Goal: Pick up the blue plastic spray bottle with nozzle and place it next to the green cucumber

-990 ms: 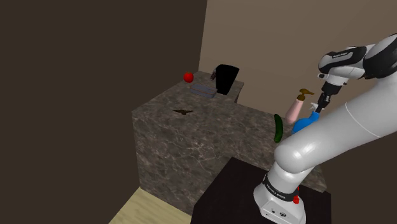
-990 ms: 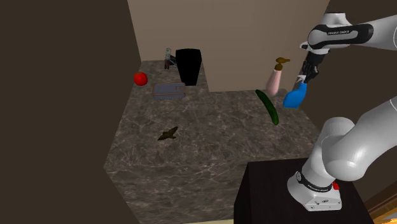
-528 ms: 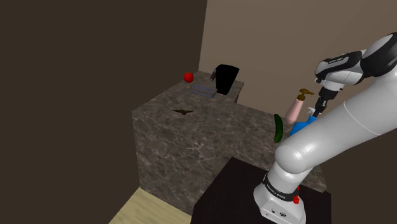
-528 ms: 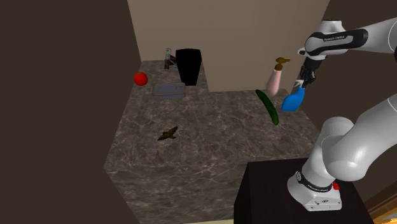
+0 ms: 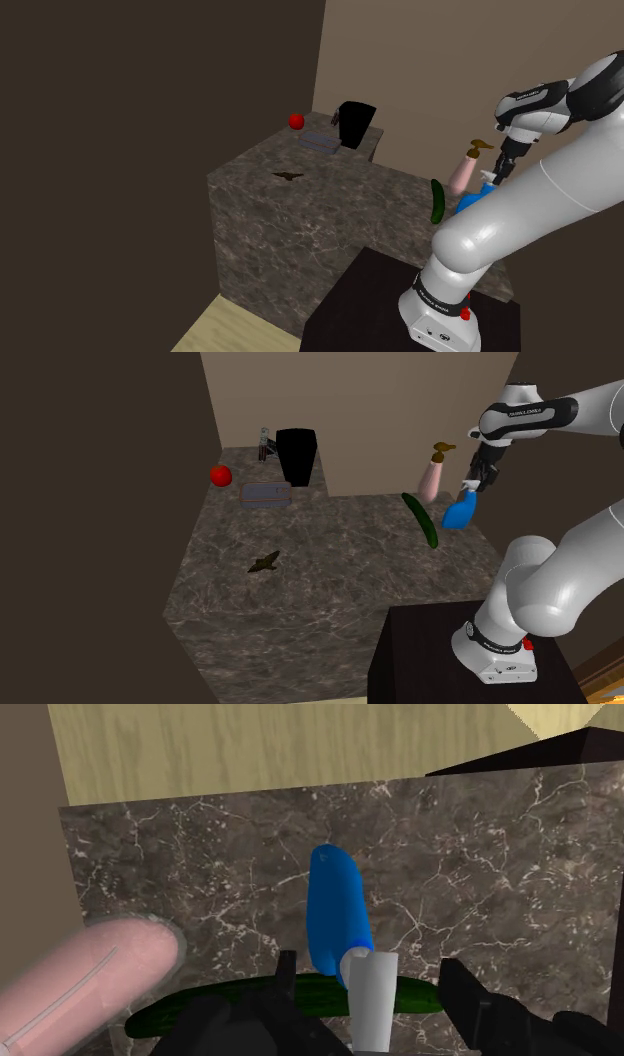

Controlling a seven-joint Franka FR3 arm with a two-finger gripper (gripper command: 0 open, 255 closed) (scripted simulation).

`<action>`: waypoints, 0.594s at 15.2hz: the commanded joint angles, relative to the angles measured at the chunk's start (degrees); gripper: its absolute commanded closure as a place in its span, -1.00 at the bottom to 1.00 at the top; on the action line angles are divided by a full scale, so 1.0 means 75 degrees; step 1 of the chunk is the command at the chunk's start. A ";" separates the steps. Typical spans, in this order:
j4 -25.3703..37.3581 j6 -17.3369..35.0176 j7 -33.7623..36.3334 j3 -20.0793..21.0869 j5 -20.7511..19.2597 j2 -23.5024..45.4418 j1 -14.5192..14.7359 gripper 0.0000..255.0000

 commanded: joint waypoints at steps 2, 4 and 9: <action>0.0000 0.0000 0.0000 0.0000 0.0000 0.0000 0.0000 -1.00; 0.0000 0.0000 0.0000 0.0000 0.0000 0.0000 0.0000 -1.00; 0.0698 -0.1010 0.0055 0.0678 -0.0001 -0.0279 -0.0316 -1.00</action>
